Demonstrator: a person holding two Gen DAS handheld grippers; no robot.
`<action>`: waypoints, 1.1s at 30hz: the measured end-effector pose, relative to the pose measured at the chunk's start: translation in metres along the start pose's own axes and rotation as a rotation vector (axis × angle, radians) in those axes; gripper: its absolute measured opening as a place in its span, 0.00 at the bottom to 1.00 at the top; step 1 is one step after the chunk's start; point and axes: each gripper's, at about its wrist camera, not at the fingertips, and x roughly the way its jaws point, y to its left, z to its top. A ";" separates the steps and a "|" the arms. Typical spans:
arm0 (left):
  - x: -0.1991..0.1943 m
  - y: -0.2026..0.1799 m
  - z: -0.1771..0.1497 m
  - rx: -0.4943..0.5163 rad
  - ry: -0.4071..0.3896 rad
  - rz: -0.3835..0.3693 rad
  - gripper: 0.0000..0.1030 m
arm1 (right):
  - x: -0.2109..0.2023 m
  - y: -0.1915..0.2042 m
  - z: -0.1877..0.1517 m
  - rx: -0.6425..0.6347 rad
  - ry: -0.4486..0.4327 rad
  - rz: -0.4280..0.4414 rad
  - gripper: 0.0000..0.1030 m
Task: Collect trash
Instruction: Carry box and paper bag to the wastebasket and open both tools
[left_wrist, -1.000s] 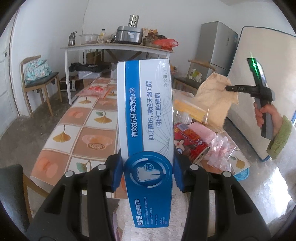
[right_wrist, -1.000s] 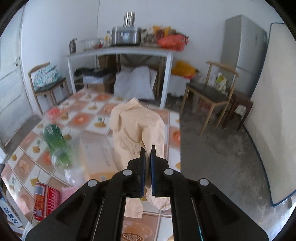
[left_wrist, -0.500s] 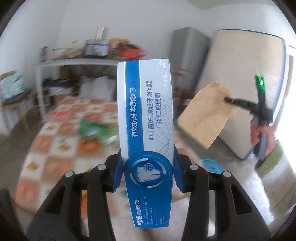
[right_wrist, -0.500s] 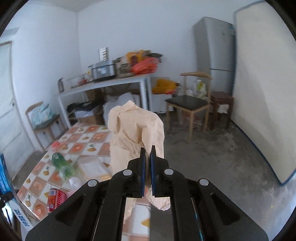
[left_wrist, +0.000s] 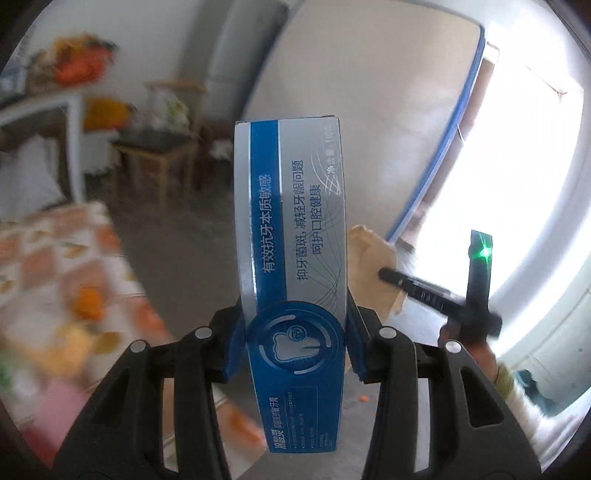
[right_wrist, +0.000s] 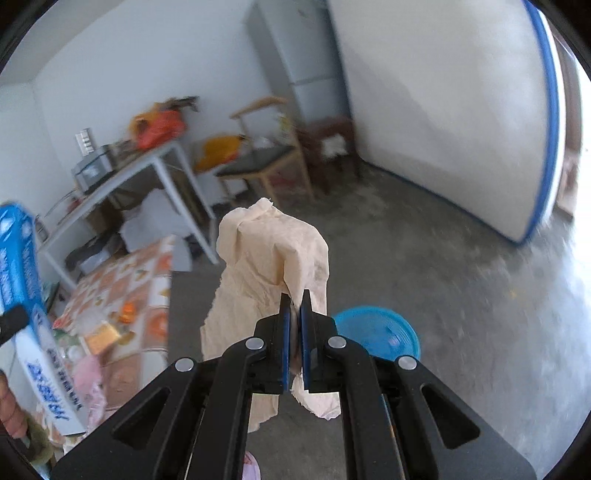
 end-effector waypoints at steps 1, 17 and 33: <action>0.025 -0.001 0.005 -0.006 0.040 -0.016 0.42 | 0.005 -0.006 -0.002 0.010 0.008 -0.008 0.05; 0.287 0.029 0.001 -0.089 0.384 0.073 0.42 | 0.171 -0.082 -0.040 0.250 0.215 -0.049 0.05; 0.316 0.002 0.006 -0.070 0.410 0.037 0.63 | 0.231 -0.162 -0.106 0.452 0.330 -0.126 0.51</action>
